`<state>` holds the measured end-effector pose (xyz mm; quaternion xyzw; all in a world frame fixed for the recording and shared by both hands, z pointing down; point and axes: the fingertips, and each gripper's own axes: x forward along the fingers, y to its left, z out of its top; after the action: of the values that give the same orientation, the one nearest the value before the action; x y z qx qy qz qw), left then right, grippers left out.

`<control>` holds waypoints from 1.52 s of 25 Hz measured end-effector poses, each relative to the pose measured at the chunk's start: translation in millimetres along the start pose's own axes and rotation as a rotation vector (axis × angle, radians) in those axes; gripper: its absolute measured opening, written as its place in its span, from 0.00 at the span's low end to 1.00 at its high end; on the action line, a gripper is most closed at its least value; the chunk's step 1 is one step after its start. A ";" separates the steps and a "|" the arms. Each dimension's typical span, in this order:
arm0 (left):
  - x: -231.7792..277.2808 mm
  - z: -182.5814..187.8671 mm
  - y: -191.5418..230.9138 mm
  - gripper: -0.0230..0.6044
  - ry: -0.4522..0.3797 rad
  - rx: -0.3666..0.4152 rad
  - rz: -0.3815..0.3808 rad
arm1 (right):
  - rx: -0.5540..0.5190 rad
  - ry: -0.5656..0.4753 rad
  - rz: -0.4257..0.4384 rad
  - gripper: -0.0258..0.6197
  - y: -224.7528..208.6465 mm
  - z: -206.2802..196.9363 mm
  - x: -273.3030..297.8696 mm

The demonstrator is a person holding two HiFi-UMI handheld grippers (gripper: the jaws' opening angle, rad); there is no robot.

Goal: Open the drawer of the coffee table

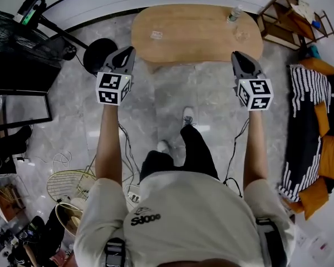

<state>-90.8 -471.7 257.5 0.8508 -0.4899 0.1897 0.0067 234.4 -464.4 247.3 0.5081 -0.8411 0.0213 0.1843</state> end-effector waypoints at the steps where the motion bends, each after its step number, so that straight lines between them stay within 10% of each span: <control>1: 7.5 -14.1 0.0 0.07 0.005 0.004 -0.001 | 0.003 0.002 -0.007 0.05 -0.5 -15.0 8.2; 21: 164.8 -394.7 -27.5 0.29 0.018 -0.032 -0.029 | 0.063 0.012 -0.056 0.29 18.7 -375.7 178.6; 38: 227.9 -538.9 -20.1 0.45 0.005 -0.177 -0.046 | 0.119 0.067 -0.006 0.42 48.7 -509.4 269.5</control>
<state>-142.2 -544.4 836.1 0.8574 -0.4853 0.1477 0.0874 227.3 -555.4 818.4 0.5199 -0.8301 0.0875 0.1817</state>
